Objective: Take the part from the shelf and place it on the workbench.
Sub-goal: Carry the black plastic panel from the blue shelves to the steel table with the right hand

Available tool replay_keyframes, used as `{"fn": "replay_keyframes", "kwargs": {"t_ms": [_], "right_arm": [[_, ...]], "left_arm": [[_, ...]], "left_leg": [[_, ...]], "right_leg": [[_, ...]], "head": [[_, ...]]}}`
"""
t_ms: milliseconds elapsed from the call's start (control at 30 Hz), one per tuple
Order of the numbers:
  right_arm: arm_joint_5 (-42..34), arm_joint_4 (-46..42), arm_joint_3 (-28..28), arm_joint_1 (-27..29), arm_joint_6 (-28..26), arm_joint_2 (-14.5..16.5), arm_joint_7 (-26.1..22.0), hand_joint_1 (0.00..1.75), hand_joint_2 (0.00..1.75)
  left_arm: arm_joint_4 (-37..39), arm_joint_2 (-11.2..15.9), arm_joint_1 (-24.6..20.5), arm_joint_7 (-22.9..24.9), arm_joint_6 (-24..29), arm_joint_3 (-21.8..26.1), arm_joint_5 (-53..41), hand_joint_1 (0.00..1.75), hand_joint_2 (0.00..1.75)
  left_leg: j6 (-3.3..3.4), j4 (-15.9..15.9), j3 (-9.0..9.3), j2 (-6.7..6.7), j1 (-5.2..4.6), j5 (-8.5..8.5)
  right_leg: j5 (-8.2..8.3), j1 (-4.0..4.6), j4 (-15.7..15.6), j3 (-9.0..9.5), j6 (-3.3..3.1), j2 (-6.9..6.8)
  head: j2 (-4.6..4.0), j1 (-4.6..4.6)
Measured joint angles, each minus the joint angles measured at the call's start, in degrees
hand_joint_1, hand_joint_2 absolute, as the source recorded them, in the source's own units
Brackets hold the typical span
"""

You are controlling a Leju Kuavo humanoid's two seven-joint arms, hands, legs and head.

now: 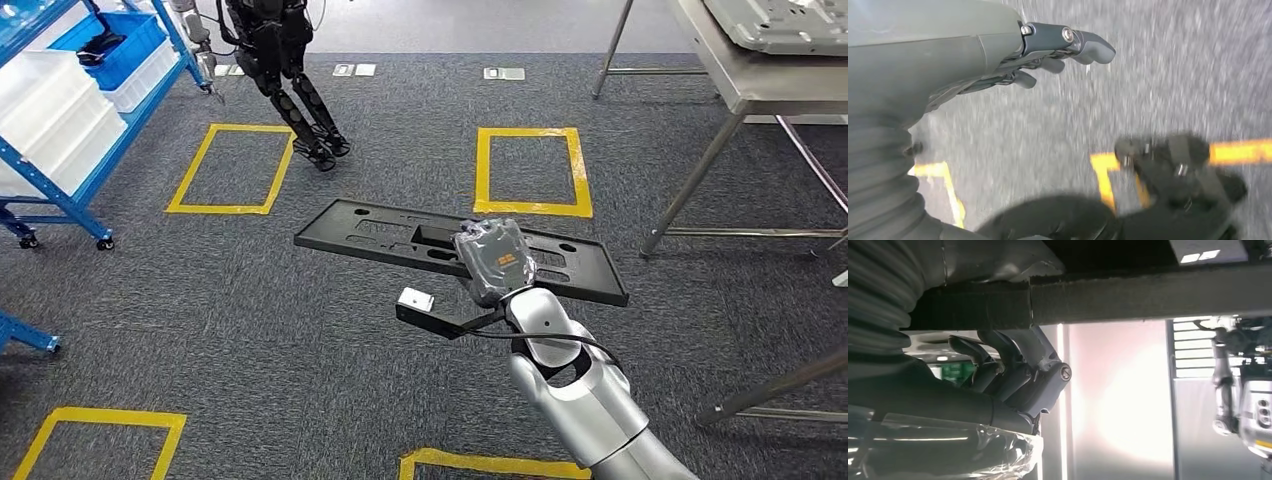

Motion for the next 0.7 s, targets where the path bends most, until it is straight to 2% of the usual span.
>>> {"fn": "replay_keyframes", "kwargs": {"t_ms": [67, 100, 133, 167, 200, 233, 267, 300, 333, 367, 400, 467, 500, 533, 600, 633, 667, 700], "right_arm": [[0.4, -0.2, -0.5, 0.1, -0.1, -0.2, 0.5, 1.75, 1.75], [0.5, -0.3, -0.7, 0.2, -0.1, -0.4, 0.8, 1.75, 1.75], [0.6, -0.4, -0.9, 0.3, -0.1, -0.6, 1.0, 1.75, 1.75], [0.7, -0.5, -1.0, 0.5, -0.1, -0.8, 1.2, 1.75, 1.75], [0.7, -0.5, -1.1, 0.9, -0.1, -1.1, 1.3, 1.75, 1.75], [0.8, -0.5, -1.3, 1.3, -0.1, -1.3, 1.4, 1.75, 1.75], [0.8, -0.5, -1.4, 1.6, -0.1, -1.6, 1.5, 1.75, 1.75], [0.9, -0.5, -1.6, 1.8, -0.1, -1.8, 1.5, 1.75, 1.75], [0.9, -0.5, -1.7, 1.9, -0.1, -1.9, 1.6, 1.75, 1.75], [0.9, -0.5, -1.8, 1.9, -0.1, -1.9, 1.5, 1.75, 1.75], [0.9, -0.5, -1.9, 1.9, -0.2, -1.9, 1.5, 1.75, 1.75], [0.9, -0.5, -2.0, 2.0, -0.2, -1.9, 1.4, 1.75, 1.75], [0.9, -0.4, -2.0, 2.0, -0.2, -2.0, 1.4, 1.75, 1.75], [0.9, -0.4, -2.0, 1.9, -0.2, -2.0, 1.4, 1.75, 1.75], [0.9, -0.4, -2.0, 1.7, -0.2, -1.9, 1.3, 1.75, 1.75], [0.9, -0.3, -2.0, 1.7, -0.2, -1.8, 1.2, 1.75, 1.75], [0.9, -0.2, -2.0, 1.6, -0.2, -1.7, 1.1, 1.75, 1.75], [0.8, -0.1, -2.0, 1.6, -0.2, -1.7, 0.9, 1.75, 1.75]], "left_arm": [[0.0, -0.2, -0.4, 0.2, -0.4, -0.3, -0.5, 0.0, 1.75], [0.0, -0.4, -0.5, 0.2, -0.7, -0.4, -0.8, 0.0, 1.75], [0.0, -0.5, -0.4, 0.2, -1.0, -0.6, -1.0, 0.0, 1.75], [0.0, -0.6, -0.2, 0.2, -1.2, -0.8, -1.2, 0.0, 1.75], [0.0, -0.7, -0.1, 0.2, -1.3, -1.0, -1.3, 0.0, 1.75], [0.0, -0.7, 0.1, 0.1, -1.4, -1.1, -1.4, 0.0, 1.75], [0.0, -0.8, 0.2, 0.0, -1.4, -1.2, -1.4, 0.0, 1.75], [0.0, -0.8, 0.2, -0.1, -1.4, -1.3, -1.4, 0.0, 1.75], [0.0, -0.6, 0.2, -0.1, -1.3, -1.4, -1.4, 0.0, 1.75], [0.0, -0.5, 0.1, -0.1, -1.3, -1.4, -1.4, 0.0, 1.75], [0.0, -0.4, 0.1, -0.1, -1.2, -1.4, -1.4, 0.0, 1.75], [0.0, -0.4, -0.1, -0.1, -1.1, -1.4, -1.4, 0.0, 1.75], [0.0, -0.5, -0.1, -0.1, -1.1, -1.4, -1.4, 0.0, 1.75], [0.0, -0.5, -0.2, -0.1, -1.0, -1.4, -1.4, 0.0, 1.75], [0.0, -0.7, -0.2, -0.1, -1.0, -1.4, -1.4, 0.0, 1.75], [0.0, -0.8, -0.1, -0.1, -0.9, -1.4, -1.3, 0.0, 1.75], [0.0, -0.8, -0.1, -0.2, -0.8, -1.4, -1.2, 0.0, 1.75], [0.0, -0.9, -0.1, -0.2, -0.7, -1.4, -1.2, 0.0, 1.75]], "left_leg": [[0.11, -3.1, 1.2, 1.87, 0.59, 1.41], [-0.16, -3.8, 1.44, 2.78, 0.88, 1.86], [-0.29, -4.0, 1.46, 3.66, 1.05, 1.96], [-0.65, -4.0, 1.43, 4.62, 1.25, 1.9], [-1.1, -3.9, 1.41, 5.56, 1.53, 1.79], [-1.68, -3.8, 1.38, 6.47, 1.89, 1.63], [-2.39, -3.5, 1.32, 7.32, 2.36, 1.36], [-3.24, -2.9, 1.19, 8.12, 2.86, 0.95], [-4.17, -2.0, 0.85, 8.83, 3.07, 0.35], [-5.01, -1.0, 0.55, 9.5, 3.27, -0.35], [-5.65, -0.1, 0.32, 10.01, 3.31, -0.9], [-6.28, 0.8, 0.19, 10.89, 3.55, -1.53], [-6.51, 1.0, 0.17, 10.9, 3.74, -1.83], [-6.65, 1.8, -0.1, 10.19, 4.02, -2.65], [-6.57, 6.6, -2.08, 7.14, 4.27, -6.02], [-6.22, 10.5, -3.84, 5.53, 4.2, -8.02], [-5.78, 14.3, -5.74, 4.56, 3.96, -9.55], [-5.25, 16.9, -7.18, 4.01, 3.62, -10.13]], "right_leg": [[-0.99, 0.54, 1.8, -1.26, -0.19, -3.29], [-2.36, 0.55, 4.5, -2.54, -0.27, -5.35], [-3.92, 0.28, 7.9, -4.06, -0.09, -6.41], [-5.1, -0.15, 11.2, -5.48, 0.29, -6.88], [-5.68, -0.66, 13.1, -6.27, 0.92, -7.19], [-5.47, -1.28, 13.0, -6.09, 1.82, -7.57], [-4.52, -1.9, 10.6, -4.68, 2.97, -8.21], [-3.37, -2.5, 6.7, -2.52, 4.19, -9.34], [-2.47, -2.7, 3.6, -0.55, 5.1, -10.54], [-1.99, -2.84, 1.4, 0.72, 5.22, -11.29], [-2.01, -2.75, 0.8, 1.13, 4.77, -11.56], [-2.32, -2.61, 1.7, 0.51, 3.22, -10.28], [-2.37, -2.51, 1.9, 0.27, 2.78, -9.62], [-2.33, -2.43, 2.1, 0.08, 2.46, -8.96], [-2.14, -2.02, 2.1, -0.14, 1.9, -7.77], [-2.04, -1.75, 2.1, -0.19, 1.7, -7.15], [-1.97, -1.41, 2.1, -0.22, 1.58, -6.49], [-1.89, -1.05, 2.1, -0.25, 1.44, -5.79]], "head": [[-0.01, 0.25], [-0.01, 0.38], [-0.01, 0.46], [-0.01, 0.46], [0.0, 0.46], [0.0, 0.46], [0.01, 0.47], [0.01, 0.51], [0.0, 0.58], [0.0, 0.64], [0.0, 0.61], [0.0, 0.46], [0.0, 0.36], [0.0, 0.33], [0.0, 0.17], [0.0, 0.09], [0.0, 0.03], [0.01, -0.02]]}}
